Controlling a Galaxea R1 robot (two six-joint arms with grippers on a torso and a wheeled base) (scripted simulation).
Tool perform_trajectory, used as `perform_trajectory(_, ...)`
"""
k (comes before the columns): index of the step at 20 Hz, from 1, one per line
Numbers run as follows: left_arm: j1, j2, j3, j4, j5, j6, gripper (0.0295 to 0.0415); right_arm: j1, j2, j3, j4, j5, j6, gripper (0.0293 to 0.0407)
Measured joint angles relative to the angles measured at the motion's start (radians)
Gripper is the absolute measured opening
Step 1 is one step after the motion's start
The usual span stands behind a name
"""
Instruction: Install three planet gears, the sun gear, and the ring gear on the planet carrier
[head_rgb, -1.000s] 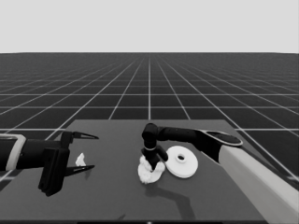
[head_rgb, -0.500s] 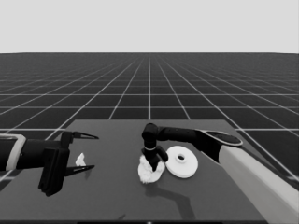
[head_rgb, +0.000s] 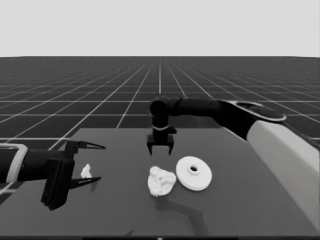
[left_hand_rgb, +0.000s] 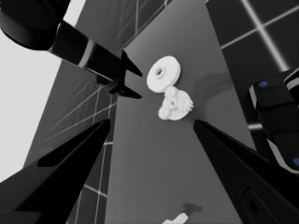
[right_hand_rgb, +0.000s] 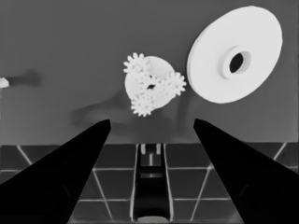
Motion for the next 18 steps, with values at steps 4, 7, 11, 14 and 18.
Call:
perform_trajectory(4, 0.0, 0.0, 0.0, 0.0, 0.0, 0.0, 0.0385, -0.46, -0.952, 0.983, -0.59, 0.317, -0.862, 0.0389)
perform_trajectory(7, 0.0, 0.0, 0.0, 0.0, 0.0, 0.0, 0.0385, -0.57, -1.229, 1.212, -0.712, 0.383, -1.044, 0.0385)
perform_trajectory(11, 0.0, 0.0, 0.0, 0.0, 0.0, 0.0, 0.0385, -0.592, -1.287, 1.263, -0.74, 0.399, -1.084, 0.0385)
perform_trajectory(14, 0.0, 0.0, 0.0, 0.0, 0.0, 0.0, 0.0385, 0.035, -0.617, 0.535, 0.0, 0.013, -0.345, 0.0389)
perform_trajectory(18, 0.0, 0.0, 0.0, 0.0, 0.0, 0.0, 0.0385, 0.038, -0.426, 0.12, 0.025, -0.028, -0.345, 0.0385)
